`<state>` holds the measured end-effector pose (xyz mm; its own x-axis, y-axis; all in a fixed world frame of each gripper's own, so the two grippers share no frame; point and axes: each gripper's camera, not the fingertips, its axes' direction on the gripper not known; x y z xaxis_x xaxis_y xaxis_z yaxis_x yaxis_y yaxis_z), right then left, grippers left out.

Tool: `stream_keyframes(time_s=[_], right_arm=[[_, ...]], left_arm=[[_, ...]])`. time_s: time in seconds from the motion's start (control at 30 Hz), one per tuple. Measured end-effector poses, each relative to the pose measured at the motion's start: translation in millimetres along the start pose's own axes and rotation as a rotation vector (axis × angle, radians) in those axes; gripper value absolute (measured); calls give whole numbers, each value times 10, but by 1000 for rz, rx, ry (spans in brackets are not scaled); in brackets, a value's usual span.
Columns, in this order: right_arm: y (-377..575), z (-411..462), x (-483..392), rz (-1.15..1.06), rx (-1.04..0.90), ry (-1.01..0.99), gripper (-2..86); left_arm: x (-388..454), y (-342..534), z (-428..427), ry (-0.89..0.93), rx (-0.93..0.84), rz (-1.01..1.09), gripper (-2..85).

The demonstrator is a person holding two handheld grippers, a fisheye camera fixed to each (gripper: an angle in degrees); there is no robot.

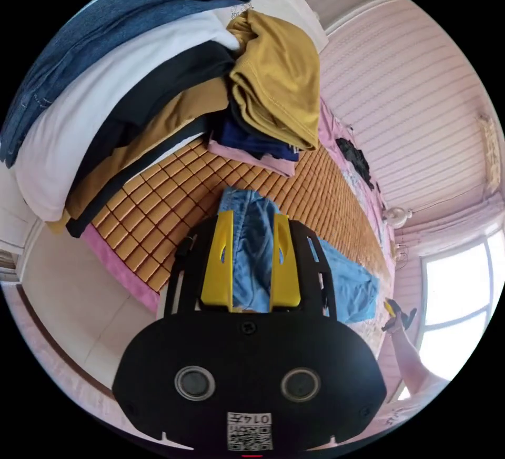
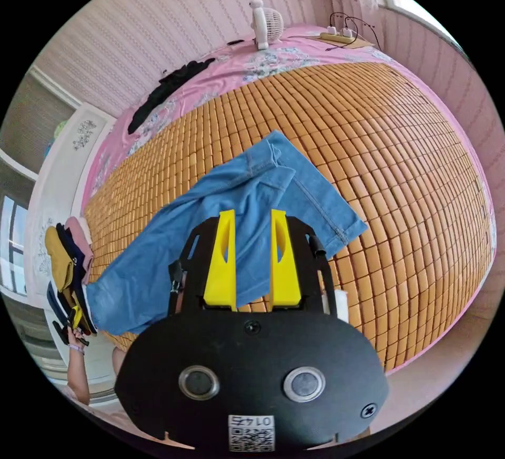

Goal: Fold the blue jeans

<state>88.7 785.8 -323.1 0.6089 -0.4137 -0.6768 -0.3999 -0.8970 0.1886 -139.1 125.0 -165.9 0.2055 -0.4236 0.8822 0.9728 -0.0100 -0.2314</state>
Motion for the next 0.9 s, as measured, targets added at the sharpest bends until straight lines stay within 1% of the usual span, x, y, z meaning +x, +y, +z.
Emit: stream_keyframes(time_s=[0.03, 0.07, 0.1, 0.13, 0.17, 0.23, 0.27, 0.3, 0.33, 0.43, 0.53, 0.6, 0.63, 0.7, 0.77, 0.8, 0.9], right_arm=[[37, 73, -23, -21, -22, 43, 97], [111, 199, -54, -49, -56, 126, 94], [177, 311, -72, -68, -88, 191, 87], [207, 354, -79, -76, -98, 215, 84], [282, 310, -136, -116, -24, 231, 71], [339, 300, -182, -147, -11, 240, 45], [369, 273, -199, -173, -33, 232, 30], [408, 227, -188, -175, -55, 236, 22], [439, 200, -177, -178, -70, 231, 19], [774, 51, -66, -214, -147, 221, 12], [1381, -154, 94, -227, -185, 215, 12], [1896, -361, 280, -175, -174, 160, 15], [2007, -419, 336, -153, -166, 143, 17], [2372, -693, 556, -51, -53, 80, 33], [2537, -862, 718, 38, 41, 46, 55], [2592, -927, 824, 89, 92, 10, 67], [2558, -939, 1010, 172, 169, -52, 81]], left_arm=[[124, 61, 77, -42, -16, 51, 97], [202, 92, 128, -56, -34, 86, 94], [378, 165, 256, -79, -81, 160, 89], [567, 252, 420, -108, -139, 235, 84], [662, 297, 516, -129, -172, 273, 80], [975, 490, 974, -274, -343, 402, 55], [1041, 543, 1082, -324, -379, 437, 47], [1219, 638, 1131, -374, -353, 556, 22], [1345, 698, 1202, -459, -381, 629, 6], [1502, 797, 1262, -533, -446, 709, -5], [1537, 939, 1254, -575, -488, 755, -7], [1557, 1020, 1220, -567, -488, 760, -5], [1577, 1062, 1178, -541, -481, 754, -3], [1637, 1116, 1054, -502, -433, 735, 3], [1764, 1191, 854, -433, -346, 722, 10], [1885, 1264, 715, -369, -295, 723, 16], [2288, 1551, 519, -206, -255, 766, 43]])
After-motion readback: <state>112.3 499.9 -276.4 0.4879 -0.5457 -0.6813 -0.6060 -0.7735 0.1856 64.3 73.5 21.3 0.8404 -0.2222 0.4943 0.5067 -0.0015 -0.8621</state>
